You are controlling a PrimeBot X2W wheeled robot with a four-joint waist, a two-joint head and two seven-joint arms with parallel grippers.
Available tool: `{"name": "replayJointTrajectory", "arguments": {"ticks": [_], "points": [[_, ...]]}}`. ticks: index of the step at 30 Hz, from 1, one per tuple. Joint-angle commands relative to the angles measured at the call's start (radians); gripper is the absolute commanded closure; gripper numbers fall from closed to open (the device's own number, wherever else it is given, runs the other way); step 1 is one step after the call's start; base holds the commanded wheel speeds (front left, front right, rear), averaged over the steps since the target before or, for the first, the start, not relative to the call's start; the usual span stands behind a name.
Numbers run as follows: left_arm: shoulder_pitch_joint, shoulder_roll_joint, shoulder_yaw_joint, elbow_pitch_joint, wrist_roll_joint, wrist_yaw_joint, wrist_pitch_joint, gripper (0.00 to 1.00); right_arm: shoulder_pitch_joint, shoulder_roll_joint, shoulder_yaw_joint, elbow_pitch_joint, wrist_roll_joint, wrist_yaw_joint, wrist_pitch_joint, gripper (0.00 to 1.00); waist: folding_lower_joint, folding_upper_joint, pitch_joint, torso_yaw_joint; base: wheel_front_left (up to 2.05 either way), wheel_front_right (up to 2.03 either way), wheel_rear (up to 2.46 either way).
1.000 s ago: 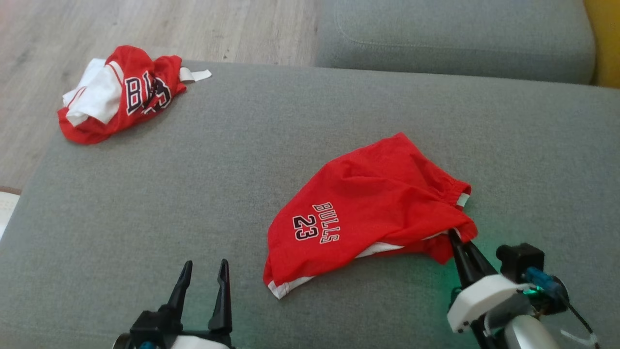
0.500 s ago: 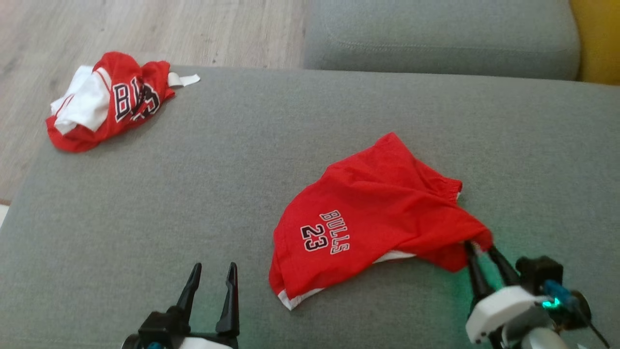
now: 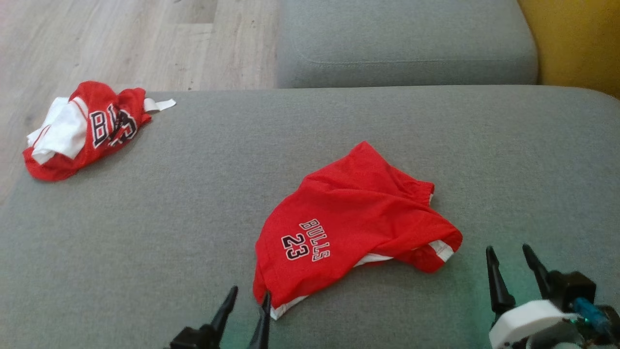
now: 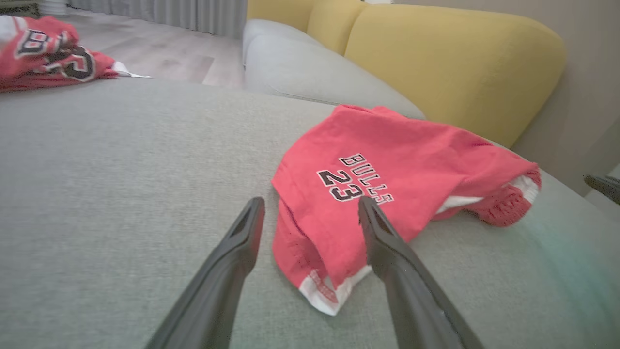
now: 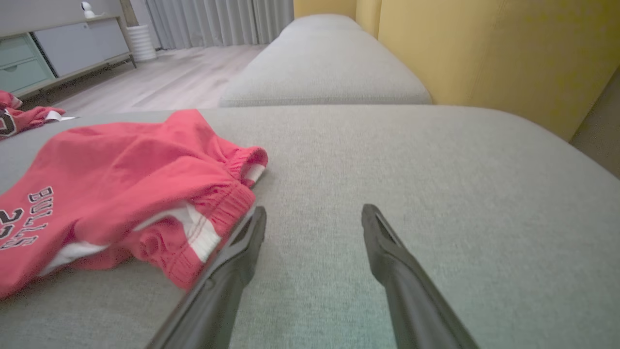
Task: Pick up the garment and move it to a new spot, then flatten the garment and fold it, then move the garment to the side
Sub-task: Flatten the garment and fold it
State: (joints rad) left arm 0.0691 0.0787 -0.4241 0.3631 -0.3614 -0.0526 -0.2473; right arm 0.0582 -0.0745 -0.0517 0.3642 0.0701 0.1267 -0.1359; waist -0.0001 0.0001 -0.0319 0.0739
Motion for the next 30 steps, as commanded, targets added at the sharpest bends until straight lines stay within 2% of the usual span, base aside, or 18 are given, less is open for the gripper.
{"name": "replayJointTrajectory", "arguments": {"ticks": [1, 15, 17, 18, 20, 21, 26, 30], "points": [[-0.028, -0.012, 0.022, -0.019, -0.009, -0.005, -0.001, 0.0, -0.033, -0.012, 0.02, -0.041, -0.009, 0.004, -0.014, 0.0, 0.0001, -0.0001, -0.001, -0.007, 0.0, 0.0, 0.0], [-0.161, -0.024, -0.089, 0.193, -0.031, -0.05, 0.029, 0.0, -0.09, 0.015, 0.104, -0.212, -0.02, 0.004, 0.029, 0.0, 0.0001, -0.0001, 0.063, -0.076, 0.0, 0.0, 0.0], [-0.177, -0.026, -0.1, 0.211, -0.039, -0.052, 0.023, 0.27, -0.093, 0.017, 0.101, -0.217, -0.018, 0.004, 0.03, 0.0, 0.0001, -0.0001, 0.069, -0.082, 0.0, 0.0, 0.0], [-0.184, -0.026, -0.104, 0.219, -0.044, -0.053, 0.02, 0.56, -0.094, 0.017, 0.1, -0.218, -0.018, 0.004, 0.03, 0.0, 0.0001, -0.0001, 0.071, -0.084, 0.0, 0.0, 0.0], [-0.199, -0.027, -0.112, 0.232, -0.05, -0.053, 0.012, 0.83, -0.095, 0.019, 0.094, -0.221, -0.017, 0.004, 0.028, 0.0, 0.0001, -0.0001, 0.075, -0.088, 0.0, 0.0, 0.0], [-0.205, -0.027, -0.111, 0.237, -0.054, -0.051, 0.007, 1.0, -0.096, 0.019, 0.091, -0.222, -0.016, 0.004, 0.027, 0.0, 0.0001, -0.0001, 0.077, -0.089, 0.0, 0.0, 0.0], [-0.242, -0.027, -0.079, 0.223, -0.06, -0.032, -0.01, 1.0, -0.097, 0.022, 0.07, -0.229, -0.016, 0.004, 0.021, 0.0, 0.0001, -0.0001, 0.086, -0.09, 0.0, 0.0, 0.0], [-0.277, 0.01, -0.008, 0.189, -0.062, -0.012, -0.014, 1.0, -0.102, 0.023, 0.057, -0.232, -0.016, 0.004, 0.017, 0.0, 0.0001, -0.0001, 0.096, -0.09, 0.0, 0.0, 0.0]]}}
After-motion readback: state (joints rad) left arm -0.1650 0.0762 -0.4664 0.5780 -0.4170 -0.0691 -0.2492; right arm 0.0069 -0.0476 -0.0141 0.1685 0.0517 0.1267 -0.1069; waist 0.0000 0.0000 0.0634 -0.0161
